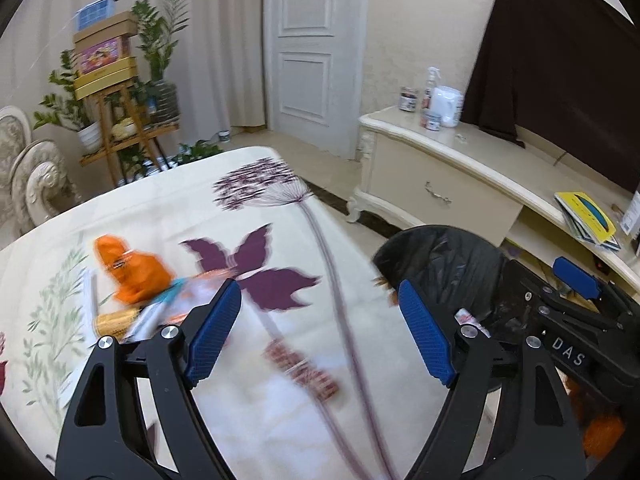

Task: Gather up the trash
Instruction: 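Move both open tools back over the table, then grasp the white paper sachet with the left tool while the right tool grasps the checkered bundle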

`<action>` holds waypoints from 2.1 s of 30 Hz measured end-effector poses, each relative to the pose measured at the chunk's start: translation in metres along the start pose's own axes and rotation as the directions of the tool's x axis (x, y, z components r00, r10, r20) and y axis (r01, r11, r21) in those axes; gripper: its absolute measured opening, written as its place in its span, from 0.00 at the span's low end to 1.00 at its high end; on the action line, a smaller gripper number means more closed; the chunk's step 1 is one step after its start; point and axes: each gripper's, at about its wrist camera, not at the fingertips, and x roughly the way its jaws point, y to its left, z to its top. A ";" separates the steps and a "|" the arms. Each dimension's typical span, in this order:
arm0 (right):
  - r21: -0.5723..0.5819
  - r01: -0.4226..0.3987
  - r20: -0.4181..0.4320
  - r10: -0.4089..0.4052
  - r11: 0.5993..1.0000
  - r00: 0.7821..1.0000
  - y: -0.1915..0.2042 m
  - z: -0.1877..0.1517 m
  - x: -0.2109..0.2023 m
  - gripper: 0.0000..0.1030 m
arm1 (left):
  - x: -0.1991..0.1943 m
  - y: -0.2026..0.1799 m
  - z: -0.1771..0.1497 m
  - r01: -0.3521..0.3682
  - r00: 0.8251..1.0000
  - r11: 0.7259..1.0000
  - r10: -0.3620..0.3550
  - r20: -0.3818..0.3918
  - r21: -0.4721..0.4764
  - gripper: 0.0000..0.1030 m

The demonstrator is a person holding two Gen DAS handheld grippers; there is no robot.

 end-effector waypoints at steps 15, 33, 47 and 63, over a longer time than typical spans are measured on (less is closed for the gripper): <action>-0.128 -0.152 -0.063 0.145 0.980 0.987 0.090 -0.022 -0.008 0.72 | -0.036 0.124 -0.052 -0.210 0.975 0.973 0.202 -0.089 -0.095 0.77; -0.171 -0.184 -0.107 0.168 0.968 0.980 0.120 -0.030 -0.005 0.73 | -0.008 0.198 -0.079 -0.214 0.954 0.961 0.169 -0.246 -0.172 0.77; -0.163 -0.182 -0.111 0.165 0.970 0.980 0.117 -0.032 -0.002 0.72 | -0.018 0.166 -0.081 -0.114 0.969 0.982 0.077 -0.236 -0.148 0.56; -0.186 -0.204 -0.148 0.178 0.961 0.973 0.118 -0.035 0.003 0.72 | -0.007 0.163 -0.073 -0.161 0.966 0.973 0.121 -0.227 -0.167 0.53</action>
